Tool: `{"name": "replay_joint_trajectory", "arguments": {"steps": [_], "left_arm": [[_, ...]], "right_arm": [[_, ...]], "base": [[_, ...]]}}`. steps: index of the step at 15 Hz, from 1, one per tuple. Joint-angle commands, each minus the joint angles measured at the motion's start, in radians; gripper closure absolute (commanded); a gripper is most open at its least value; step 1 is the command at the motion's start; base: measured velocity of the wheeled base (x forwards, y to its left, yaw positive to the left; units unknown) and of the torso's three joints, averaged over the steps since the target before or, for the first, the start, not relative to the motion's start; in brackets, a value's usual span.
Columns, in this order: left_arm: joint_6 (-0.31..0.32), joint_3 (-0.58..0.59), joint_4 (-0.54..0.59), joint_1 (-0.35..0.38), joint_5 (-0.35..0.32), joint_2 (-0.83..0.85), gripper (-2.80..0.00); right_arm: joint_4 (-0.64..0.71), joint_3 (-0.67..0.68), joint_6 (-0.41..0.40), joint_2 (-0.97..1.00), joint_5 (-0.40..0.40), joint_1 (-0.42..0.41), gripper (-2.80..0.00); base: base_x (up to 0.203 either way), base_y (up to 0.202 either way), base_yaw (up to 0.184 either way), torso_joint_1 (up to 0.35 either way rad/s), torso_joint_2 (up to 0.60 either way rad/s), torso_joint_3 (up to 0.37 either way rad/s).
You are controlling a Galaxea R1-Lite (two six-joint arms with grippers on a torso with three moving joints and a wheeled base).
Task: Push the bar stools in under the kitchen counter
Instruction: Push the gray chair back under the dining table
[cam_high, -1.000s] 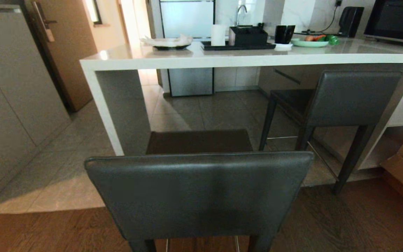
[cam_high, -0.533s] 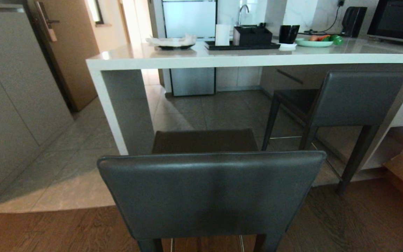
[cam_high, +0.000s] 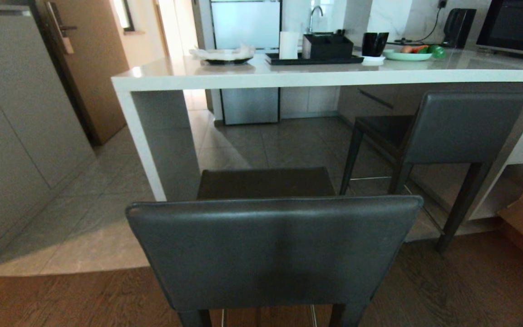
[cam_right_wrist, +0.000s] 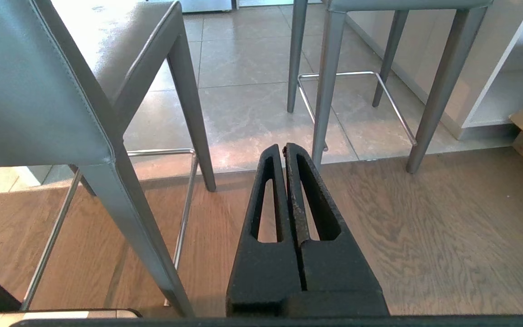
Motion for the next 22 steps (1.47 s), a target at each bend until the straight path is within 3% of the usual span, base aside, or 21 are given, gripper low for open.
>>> {"name": "replay_joint_trajectory", "arguments": {"steps": [1,22], "left_arm": [[0.0,0.0,0.001,0.0,0.0,0.001,0.0],[-0.009,0.0,-0.001,-0.002,0.0,0.001,0.0]], "right_arm": [[-0.001,0.0,0.0,0.001,0.001,0.0,0.0],[-0.001,0.0,0.0,0.001,0.001,0.0,0.0]], "base": [[0.0,0.0,0.0,0.0,0.0,0.0],[0.0,0.0,0.0,0.0,0.0,0.0]]}}
